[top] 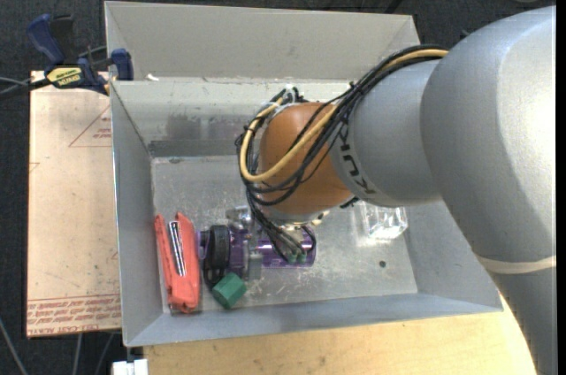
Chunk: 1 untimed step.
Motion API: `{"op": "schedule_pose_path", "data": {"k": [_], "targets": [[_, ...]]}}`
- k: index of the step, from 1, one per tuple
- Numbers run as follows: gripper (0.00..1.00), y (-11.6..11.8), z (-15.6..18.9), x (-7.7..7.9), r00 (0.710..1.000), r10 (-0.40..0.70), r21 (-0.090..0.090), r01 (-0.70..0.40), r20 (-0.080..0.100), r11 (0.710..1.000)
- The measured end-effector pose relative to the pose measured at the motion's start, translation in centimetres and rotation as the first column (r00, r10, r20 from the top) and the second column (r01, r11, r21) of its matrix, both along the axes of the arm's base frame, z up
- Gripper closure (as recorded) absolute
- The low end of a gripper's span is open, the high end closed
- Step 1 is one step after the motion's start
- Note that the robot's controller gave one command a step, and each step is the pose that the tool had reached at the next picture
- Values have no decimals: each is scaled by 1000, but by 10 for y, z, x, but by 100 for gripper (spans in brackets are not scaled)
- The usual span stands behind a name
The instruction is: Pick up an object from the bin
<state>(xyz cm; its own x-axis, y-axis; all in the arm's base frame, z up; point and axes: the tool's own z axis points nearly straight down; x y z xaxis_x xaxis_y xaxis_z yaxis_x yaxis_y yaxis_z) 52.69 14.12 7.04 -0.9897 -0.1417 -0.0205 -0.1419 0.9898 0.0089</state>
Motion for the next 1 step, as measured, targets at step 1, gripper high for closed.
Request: {"op": "schedule_pose_path", "data": {"k": [1], "targets": [[100,-7,38,-8,1000,-7,-2,7,-10,1000]]}}
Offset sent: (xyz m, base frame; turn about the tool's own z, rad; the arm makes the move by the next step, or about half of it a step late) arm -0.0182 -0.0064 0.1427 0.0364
